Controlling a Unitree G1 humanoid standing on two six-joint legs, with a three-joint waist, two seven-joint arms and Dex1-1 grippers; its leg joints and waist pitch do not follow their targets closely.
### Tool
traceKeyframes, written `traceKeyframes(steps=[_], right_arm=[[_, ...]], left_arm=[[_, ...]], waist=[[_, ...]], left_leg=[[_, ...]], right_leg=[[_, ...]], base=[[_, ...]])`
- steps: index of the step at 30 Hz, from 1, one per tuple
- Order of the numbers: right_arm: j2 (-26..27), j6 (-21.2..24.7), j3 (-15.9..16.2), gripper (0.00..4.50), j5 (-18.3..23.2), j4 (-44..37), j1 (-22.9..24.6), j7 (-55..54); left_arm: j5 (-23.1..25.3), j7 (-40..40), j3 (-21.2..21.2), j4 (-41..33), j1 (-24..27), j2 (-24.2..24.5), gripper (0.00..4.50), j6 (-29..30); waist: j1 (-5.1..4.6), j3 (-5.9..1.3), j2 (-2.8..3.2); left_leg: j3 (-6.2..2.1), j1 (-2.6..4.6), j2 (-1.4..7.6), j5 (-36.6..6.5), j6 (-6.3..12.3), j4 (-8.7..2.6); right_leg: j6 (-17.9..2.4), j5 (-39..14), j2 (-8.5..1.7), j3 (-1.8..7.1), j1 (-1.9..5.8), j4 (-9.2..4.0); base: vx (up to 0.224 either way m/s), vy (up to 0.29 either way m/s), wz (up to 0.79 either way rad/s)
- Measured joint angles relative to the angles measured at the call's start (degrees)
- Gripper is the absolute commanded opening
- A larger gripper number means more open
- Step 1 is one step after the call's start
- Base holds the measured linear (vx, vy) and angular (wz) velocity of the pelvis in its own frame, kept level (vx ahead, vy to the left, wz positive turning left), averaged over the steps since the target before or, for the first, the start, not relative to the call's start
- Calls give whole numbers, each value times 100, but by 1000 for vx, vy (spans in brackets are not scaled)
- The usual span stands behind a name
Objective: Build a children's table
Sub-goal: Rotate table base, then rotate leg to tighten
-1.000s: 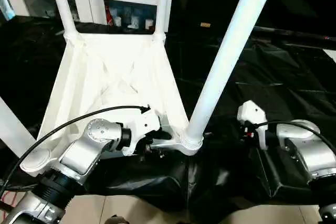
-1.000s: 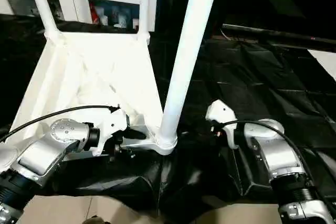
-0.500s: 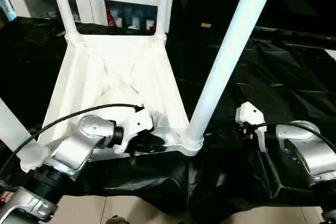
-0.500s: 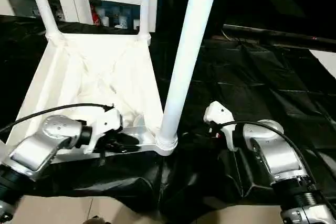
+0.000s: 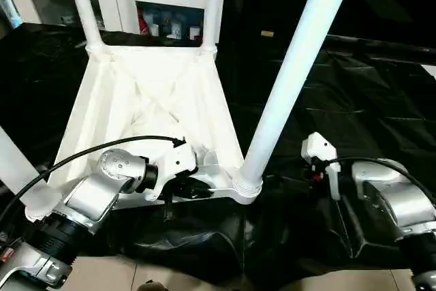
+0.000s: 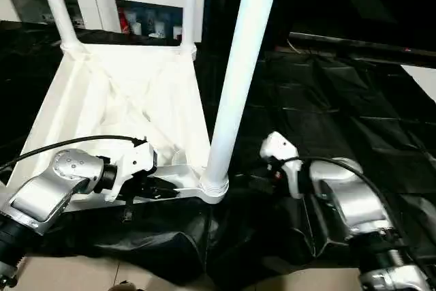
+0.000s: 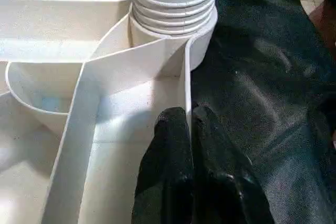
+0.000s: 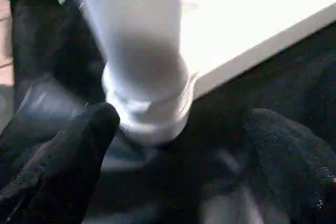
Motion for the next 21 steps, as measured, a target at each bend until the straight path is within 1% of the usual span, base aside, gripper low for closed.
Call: traceKeyframes(steps=[3, 7, 10, 12, 14, 16, 18, 19, 20, 21], right_arm=[[233, -178, 114, 450, -34, 63, -16, -70], [463, -213, 322, 450, -103, 93, -38, -262], [490, -330, 371, 450, -192, 153, -61, -291], [502, -353, 378, 420, -216, 274, -129, -305], [518, -393, 396, 420, -226, 312, -147, -308], [532, -394, 409, 390, -225, 314, -148, -319], [533, -394, 418, 382, -219, 317, -148, -313], [540, -395, 429, 370, -216, 318, -149, -306], [545, -397, 432, 347, -216, 327, -154, -306], [548, -402, 435, 347, -217, 341, -162, -302]], left_arm=[[31, 25, 14, 4, -1, -44, 2, 18], [83, 62, 8, 13, -22, -139, 2, 22], [89, 56, 5, 17, -25, -142, 2, 21], [98, 57, 8, 26, -25, -145, 0, 21], [115, 58, 17, 46, -29, -147, 0, 17], [126, 59, 30, 58, -29, -148, 0, 13], [132, 62, 31, 62, -29, -150, 0, 10], [135, 62, 37, 66, -29, -150, 0, 10], [136, 63, 41, 70, -29, -149, 0, 10], [137, 63, 43, 72, -29, -150, 0, 10]], waist=[[-1, -8, -7], [19, -9, -4], [33, -9, -4], [25, -9, -4], [22, -9, -4], [18, -9, -3], [15, -9, -3], [10, -9, -4], [7, -9, -4], [4, -10, -4]], left_leg=[[-4, 2, 0, 0, 0, 0], [-3, -2, -2, 0, 0, 3], [-2, -2, -2, 0, 0, 3], [-2, -1, -2, 0, 0, 3], [-3, 1, -1, 0, 0, 2], [-3, 1, -1, 0, 0, 2], [-3, 1, -2, 0, 0, 2], [-3, 0, -2, 0, 0, 2], [-3, 0, -2, 0, 0, 2], [-3, 0, -2, 0, 0, 2]], right_leg=[[0, 0, -2, -4, 7, -1], [0, 0, -7, -5, 8, -7], [0, 0, -8, -4, 10, -8], [0, 0, -8, -4, 11, -6], [0, 0, -7, -6, 10, -4], [0, 0, -7, -7, 11, -4], [0, 0, -7, -7, 11, -5], [0, 0, -8, -7, 11, -6], [0, 0, -8, -7, 11, -6], [0, 0, -8, -7, 11, -6]], base=[[0, 0, 0], [0, 0, 0], [0, 0, 0], [0, 0, 0], [0, 0, 0], [0, 0, 0], [0, 0, 0], [0, 0, 0], [0, 0, 0], [0, 0, 0]])
